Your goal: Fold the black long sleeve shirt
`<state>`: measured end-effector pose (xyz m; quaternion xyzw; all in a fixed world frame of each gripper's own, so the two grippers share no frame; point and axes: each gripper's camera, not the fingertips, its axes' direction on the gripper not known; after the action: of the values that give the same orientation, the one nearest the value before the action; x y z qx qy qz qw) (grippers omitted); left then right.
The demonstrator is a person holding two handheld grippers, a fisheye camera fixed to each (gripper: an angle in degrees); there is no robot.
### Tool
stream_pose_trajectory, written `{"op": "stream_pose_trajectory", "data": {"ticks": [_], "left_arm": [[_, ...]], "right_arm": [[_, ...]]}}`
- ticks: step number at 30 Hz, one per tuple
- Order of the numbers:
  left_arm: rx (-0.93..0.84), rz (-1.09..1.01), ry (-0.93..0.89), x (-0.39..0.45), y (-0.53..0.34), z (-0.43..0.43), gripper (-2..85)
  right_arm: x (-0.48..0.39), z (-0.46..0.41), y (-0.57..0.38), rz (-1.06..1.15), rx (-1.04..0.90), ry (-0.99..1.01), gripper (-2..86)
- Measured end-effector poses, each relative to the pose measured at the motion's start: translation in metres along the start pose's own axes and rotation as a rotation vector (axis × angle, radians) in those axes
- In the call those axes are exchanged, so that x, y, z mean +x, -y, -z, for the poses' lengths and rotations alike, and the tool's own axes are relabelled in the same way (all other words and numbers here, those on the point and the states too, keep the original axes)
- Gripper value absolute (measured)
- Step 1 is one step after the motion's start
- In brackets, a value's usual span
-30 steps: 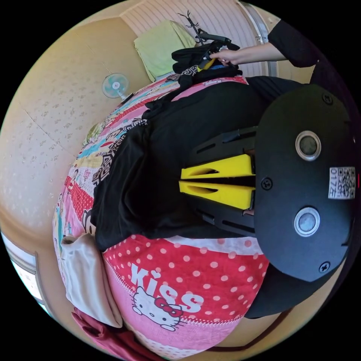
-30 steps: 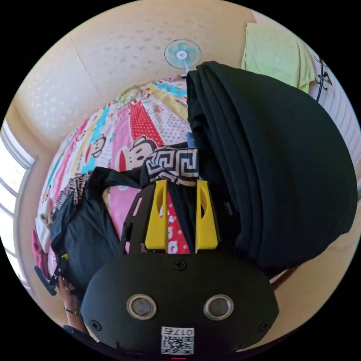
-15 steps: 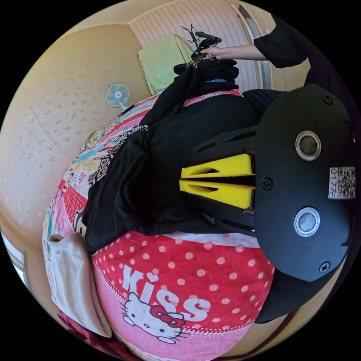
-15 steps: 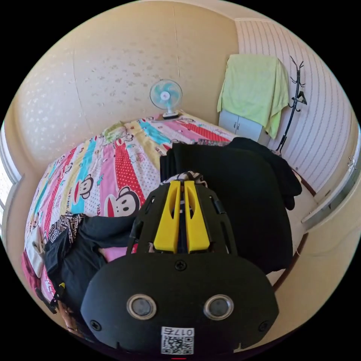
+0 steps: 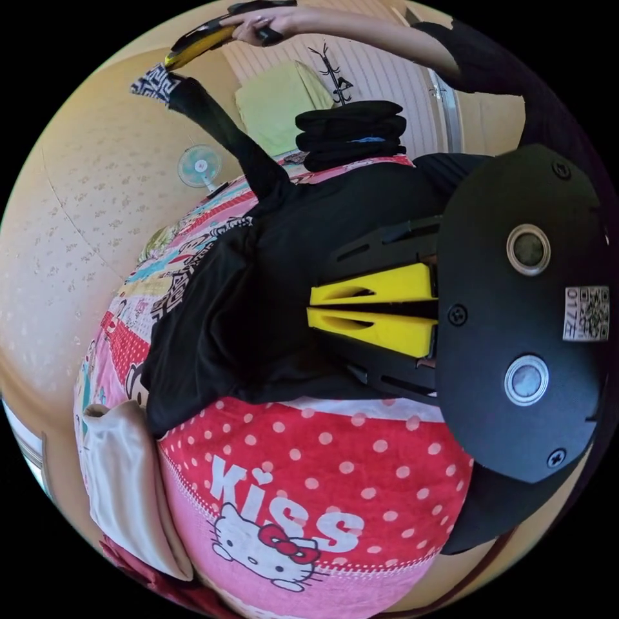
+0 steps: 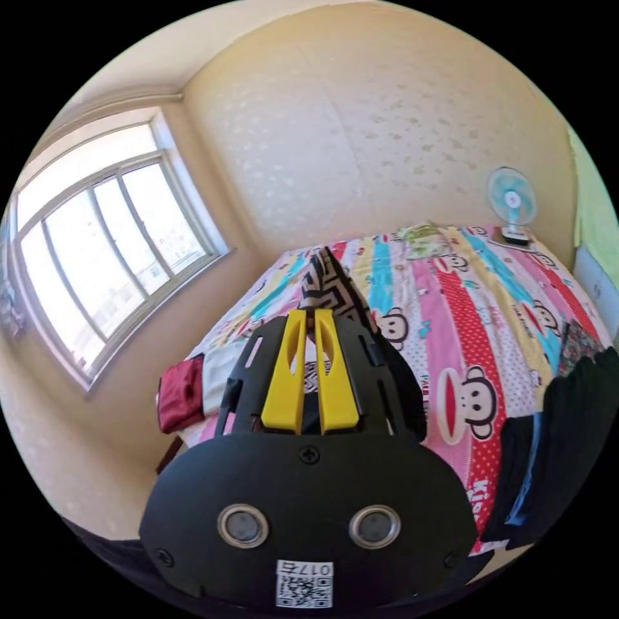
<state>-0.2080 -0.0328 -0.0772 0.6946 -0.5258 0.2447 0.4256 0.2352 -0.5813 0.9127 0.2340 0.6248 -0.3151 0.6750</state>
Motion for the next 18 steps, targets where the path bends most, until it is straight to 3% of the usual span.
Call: {"op": "stream_pose_trajectory", "data": {"ticks": [4, 8, 12, 17, 18], "left_arm": [[-0.088, 0.013, -0.108, -0.012, 0.011, 0.018, 0.1], [-0.131, 0.029, -0.274, -0.031, 0.004, 0.055, 5.1], [0.019, 0.071, -0.144, -0.037, -0.029, 0.115, 8.9], [-0.024, 0.067, -0.088, -0.033, -0.048, 0.109, 10.4], [-0.003, 0.07, -0.067, -0.028, -0.05, 0.114, 7.4]], "right_arm": [[-0.022, 0.002, -0.033, 0.071, 0.002, 0.147, 6.5], [0.047, -0.001, -0.073, -0.012, -0.14, -0.04, 8.4], [0.119, 0.007, -0.129, -0.088, -0.296, -0.095, 9.7], [0.191, 0.005, -0.228, -0.186, -0.65, -0.109, 10.4], [0.19, 0.012, -0.235, -0.144, -0.615, -0.098, 9.9]]}}
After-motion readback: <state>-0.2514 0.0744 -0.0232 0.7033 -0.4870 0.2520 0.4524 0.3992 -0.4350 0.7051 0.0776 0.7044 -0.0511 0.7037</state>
